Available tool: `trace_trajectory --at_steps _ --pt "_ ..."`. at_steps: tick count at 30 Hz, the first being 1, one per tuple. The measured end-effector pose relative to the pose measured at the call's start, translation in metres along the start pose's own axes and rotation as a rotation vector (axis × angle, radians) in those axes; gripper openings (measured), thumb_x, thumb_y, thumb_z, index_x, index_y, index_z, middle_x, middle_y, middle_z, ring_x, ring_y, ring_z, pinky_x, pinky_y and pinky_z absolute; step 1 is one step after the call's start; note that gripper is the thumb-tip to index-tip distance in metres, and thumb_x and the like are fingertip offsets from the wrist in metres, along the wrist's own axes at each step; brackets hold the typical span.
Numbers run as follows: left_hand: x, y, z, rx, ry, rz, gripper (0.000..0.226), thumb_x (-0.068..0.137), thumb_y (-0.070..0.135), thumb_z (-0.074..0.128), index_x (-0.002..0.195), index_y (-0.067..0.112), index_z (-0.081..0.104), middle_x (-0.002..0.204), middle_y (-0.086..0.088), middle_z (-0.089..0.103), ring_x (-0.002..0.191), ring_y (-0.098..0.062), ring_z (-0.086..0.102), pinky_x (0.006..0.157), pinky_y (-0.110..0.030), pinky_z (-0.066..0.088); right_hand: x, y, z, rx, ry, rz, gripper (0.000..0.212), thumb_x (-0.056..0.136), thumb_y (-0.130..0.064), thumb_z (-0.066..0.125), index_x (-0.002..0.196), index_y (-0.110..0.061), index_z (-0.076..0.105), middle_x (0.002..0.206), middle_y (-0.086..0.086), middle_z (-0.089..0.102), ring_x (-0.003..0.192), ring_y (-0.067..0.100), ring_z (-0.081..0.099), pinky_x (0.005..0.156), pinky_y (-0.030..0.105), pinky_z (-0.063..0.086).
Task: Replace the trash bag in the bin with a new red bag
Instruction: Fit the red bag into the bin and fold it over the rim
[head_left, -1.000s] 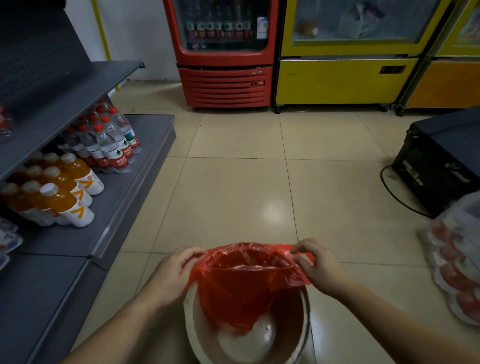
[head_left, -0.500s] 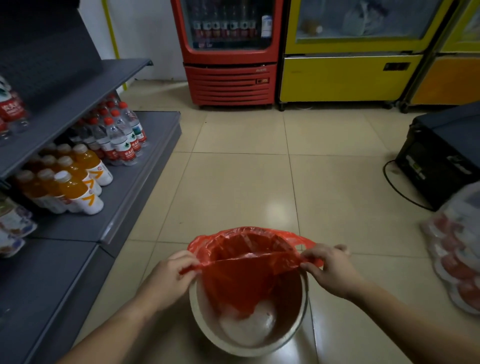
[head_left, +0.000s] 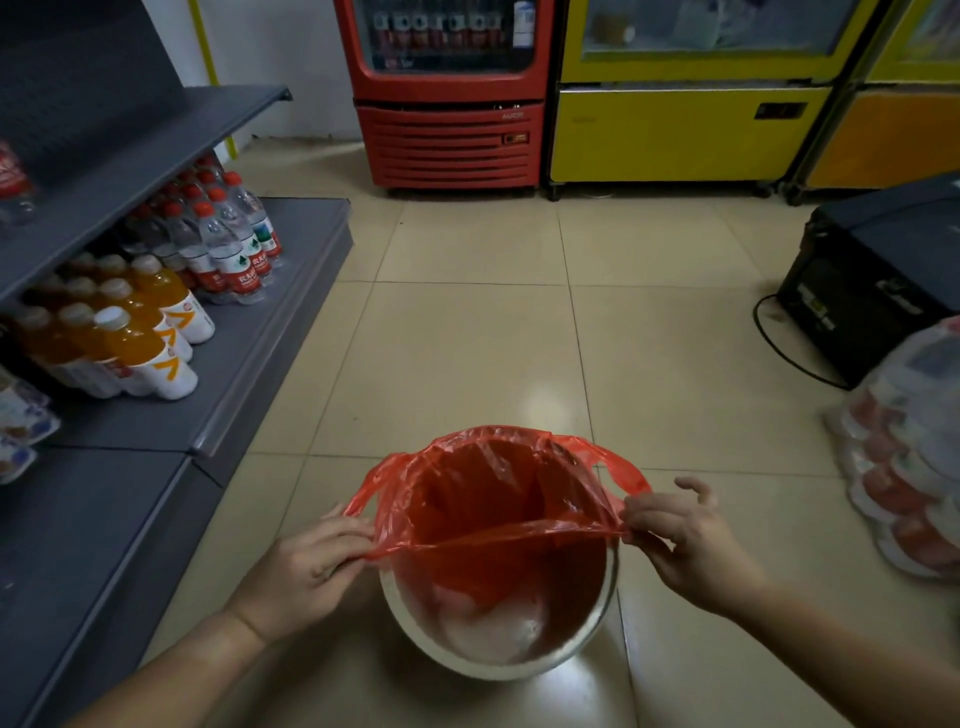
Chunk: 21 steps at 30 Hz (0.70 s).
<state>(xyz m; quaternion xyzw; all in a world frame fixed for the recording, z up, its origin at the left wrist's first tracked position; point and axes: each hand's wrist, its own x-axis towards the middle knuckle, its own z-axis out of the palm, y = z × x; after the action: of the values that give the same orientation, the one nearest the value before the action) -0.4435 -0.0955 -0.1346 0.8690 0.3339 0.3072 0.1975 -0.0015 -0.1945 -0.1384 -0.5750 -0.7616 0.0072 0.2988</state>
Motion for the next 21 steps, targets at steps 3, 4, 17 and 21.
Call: trace_trajectory --at_steps 3,4,17,21 --pt "-0.011 -0.001 -0.001 0.073 -0.018 0.108 0.013 0.084 0.02 0.071 0.09 0.012 0.079 0.097 0.0 0.072 0.1 -0.009 0.069 0.107 -0.037 0.048 -0.007 -0.004 0.002 0.039 0.005 -0.033 0.01 0.09 -0.043 0.057 0.091 -0.035 0.063 0.097 -0.018 0.071 0.105 -0.002 0.062 0.098 0.041 0.031" --pt "-0.014 -0.002 -0.001 0.092 -0.047 0.133 0.011 0.084 0.019 0.072 0.089 0.012 0.078 0.096 0.0 0.072 0.098 -0.011 0.068 0.106 -0.04 0.049 -0.01 -0.006 0.003 0.046 0.007 -0.034 0.014 0.092 -0.045 0.054 0.091 -0.034 0.063 0.099 -0.017 0.071 0.107 -0.002 0.061 0.097 0.042 0.032" --pt "-0.022 0.005 0.012 0.176 -0.187 0.111 0.01 0.087 0.035 0.066 0.083 0.026 0.067 0.085 0.009 0.066 0.086 -0.008 0.063 0.103 -0.034 0.043 -0.028 -0.028 0.003 0.236 -0.1 0.102 0.021 0.082 -0.042 0.071 0.089 -0.022 0.072 0.126 -0.007 0.065 0.123 0.01 0.058 0.104 0.026 0.045" --pt "-0.015 0.007 0.011 0.255 -0.223 0.127 0.008 0.084 0.031 0.069 0.08 0.026 0.064 0.081 0.011 0.061 0.081 -0.01 0.059 0.085 -0.03 0.041 -0.024 -0.025 0.008 0.251 -0.065 0.112 0.025 0.08 -0.043 0.073 0.077 -0.018 0.069 0.123 -0.004 0.067 0.126 0.008 0.055 0.106 0.021 0.042"
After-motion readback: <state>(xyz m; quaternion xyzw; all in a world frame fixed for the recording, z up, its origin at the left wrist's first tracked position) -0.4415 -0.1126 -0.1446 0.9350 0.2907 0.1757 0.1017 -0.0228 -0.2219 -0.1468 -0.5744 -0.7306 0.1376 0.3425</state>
